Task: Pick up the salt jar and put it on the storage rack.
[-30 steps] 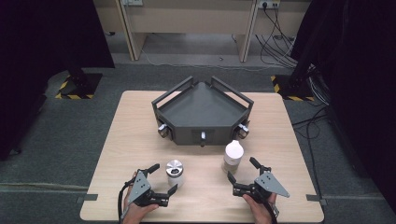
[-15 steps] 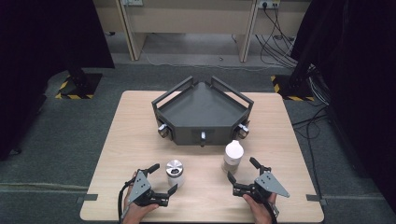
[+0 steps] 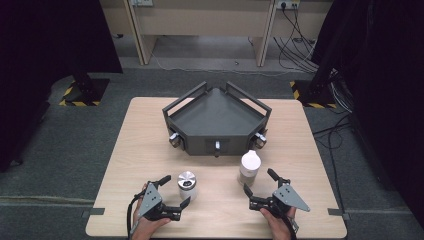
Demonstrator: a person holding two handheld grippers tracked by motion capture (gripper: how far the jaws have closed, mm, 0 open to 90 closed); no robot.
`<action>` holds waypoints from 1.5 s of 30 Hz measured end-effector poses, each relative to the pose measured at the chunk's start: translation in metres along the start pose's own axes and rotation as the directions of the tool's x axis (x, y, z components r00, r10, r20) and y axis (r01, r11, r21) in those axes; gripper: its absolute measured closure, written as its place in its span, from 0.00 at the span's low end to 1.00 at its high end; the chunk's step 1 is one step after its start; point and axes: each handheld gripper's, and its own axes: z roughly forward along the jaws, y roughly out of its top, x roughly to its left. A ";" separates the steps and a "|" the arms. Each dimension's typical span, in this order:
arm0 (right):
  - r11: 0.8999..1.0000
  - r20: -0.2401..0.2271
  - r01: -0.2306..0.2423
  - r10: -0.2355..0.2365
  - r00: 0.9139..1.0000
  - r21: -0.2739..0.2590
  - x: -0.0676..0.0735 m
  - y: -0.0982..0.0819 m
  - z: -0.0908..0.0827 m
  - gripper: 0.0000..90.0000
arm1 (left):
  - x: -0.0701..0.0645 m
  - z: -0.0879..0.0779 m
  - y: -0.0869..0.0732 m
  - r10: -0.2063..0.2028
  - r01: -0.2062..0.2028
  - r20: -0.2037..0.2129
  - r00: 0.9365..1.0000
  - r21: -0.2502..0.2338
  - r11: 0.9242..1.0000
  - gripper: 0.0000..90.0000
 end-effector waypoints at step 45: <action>1.000 0.002 -0.009 0.009 1.000 -0.015 0.000 -0.003 -0.001 0.00 | -0.012 0.040 0.025 0.054 -0.049 -0.037 0.998 0.129 0.990 0.19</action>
